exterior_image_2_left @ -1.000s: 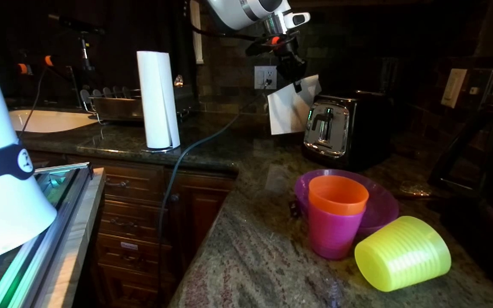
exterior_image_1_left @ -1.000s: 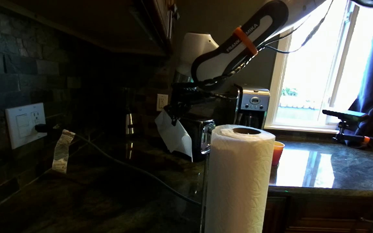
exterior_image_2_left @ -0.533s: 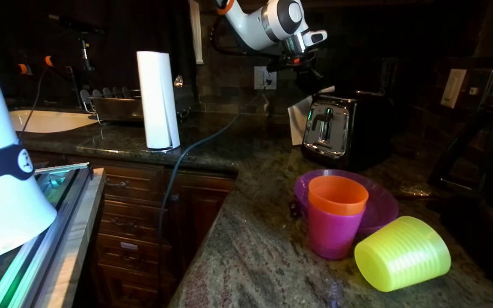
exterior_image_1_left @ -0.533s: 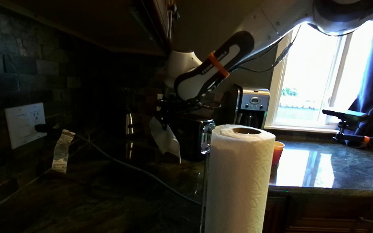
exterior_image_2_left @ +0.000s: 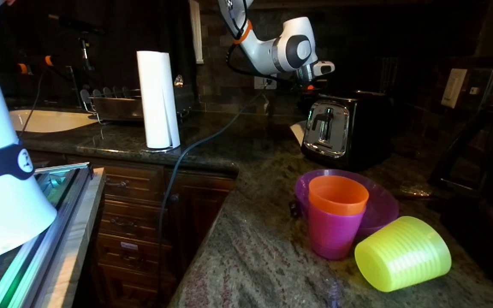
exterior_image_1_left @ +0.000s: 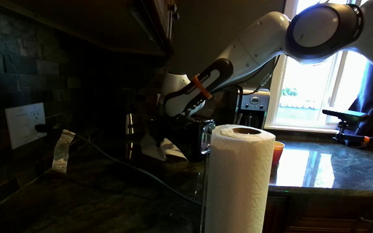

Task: Pick up the napkin and wipe the counter

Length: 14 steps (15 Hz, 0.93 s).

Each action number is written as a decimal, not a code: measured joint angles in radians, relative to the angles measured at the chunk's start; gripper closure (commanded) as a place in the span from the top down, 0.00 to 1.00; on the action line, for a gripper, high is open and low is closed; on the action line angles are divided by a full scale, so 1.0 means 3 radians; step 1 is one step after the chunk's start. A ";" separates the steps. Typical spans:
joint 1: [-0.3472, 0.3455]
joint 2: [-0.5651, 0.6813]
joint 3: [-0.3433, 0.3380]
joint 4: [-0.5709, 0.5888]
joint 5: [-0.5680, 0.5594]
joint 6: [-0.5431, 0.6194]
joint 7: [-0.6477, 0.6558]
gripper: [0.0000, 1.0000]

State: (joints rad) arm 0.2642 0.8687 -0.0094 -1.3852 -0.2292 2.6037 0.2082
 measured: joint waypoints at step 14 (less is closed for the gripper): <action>-0.0140 0.0540 0.0216 0.0975 0.0293 -0.0953 -0.0418 0.00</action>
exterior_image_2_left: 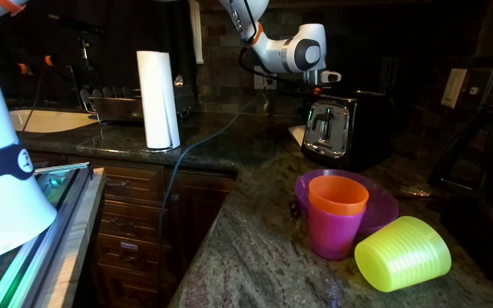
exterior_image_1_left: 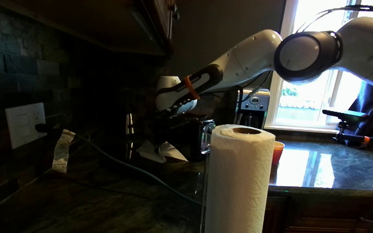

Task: Pick up the napkin and wipe the counter

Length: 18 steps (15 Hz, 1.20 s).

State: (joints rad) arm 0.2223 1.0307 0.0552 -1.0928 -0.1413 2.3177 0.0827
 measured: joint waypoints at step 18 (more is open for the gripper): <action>-0.0054 0.0367 0.0633 0.0420 0.0075 -0.0171 -0.1323 0.00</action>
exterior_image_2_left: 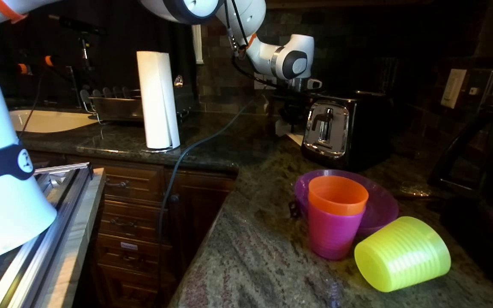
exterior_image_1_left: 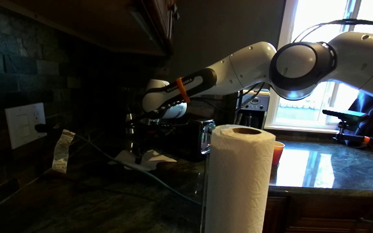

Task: Pick up the napkin and wipe the counter

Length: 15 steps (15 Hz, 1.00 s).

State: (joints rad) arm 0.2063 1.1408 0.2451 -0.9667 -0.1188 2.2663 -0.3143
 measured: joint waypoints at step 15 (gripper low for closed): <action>-0.0190 -0.0067 0.0161 0.0076 0.0196 -0.1912 0.0021 0.00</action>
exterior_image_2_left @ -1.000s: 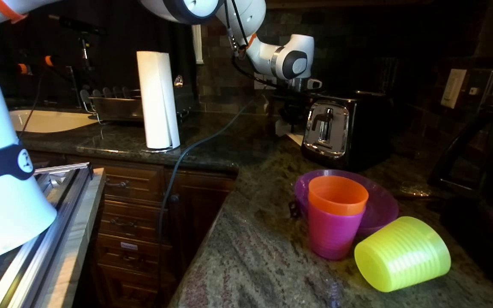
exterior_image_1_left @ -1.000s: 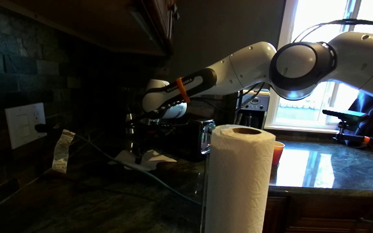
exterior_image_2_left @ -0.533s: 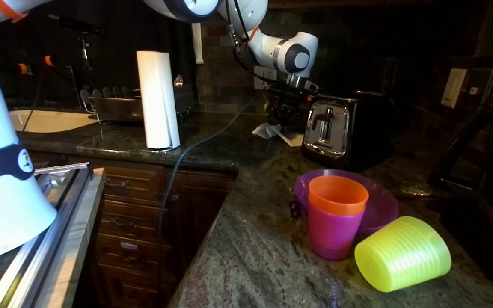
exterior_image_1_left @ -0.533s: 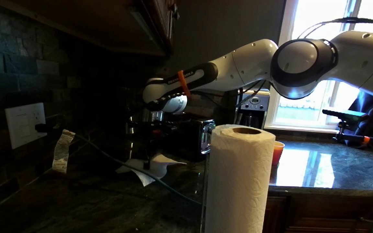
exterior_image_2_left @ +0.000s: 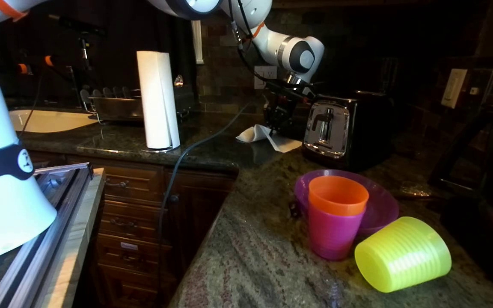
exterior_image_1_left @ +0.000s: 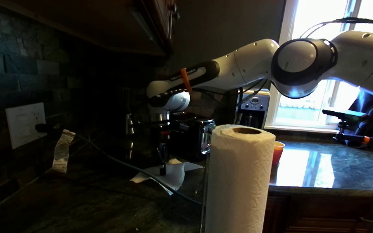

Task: Pick up the napkin and wipe the counter

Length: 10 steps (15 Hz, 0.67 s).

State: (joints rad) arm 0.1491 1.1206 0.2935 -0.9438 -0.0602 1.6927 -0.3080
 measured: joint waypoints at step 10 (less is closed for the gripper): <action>-0.0090 -0.0046 0.0020 -0.0207 0.0129 -0.0566 0.0004 0.00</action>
State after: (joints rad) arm 0.1222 1.1067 0.2995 -1.0058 -0.0214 1.5229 -0.3067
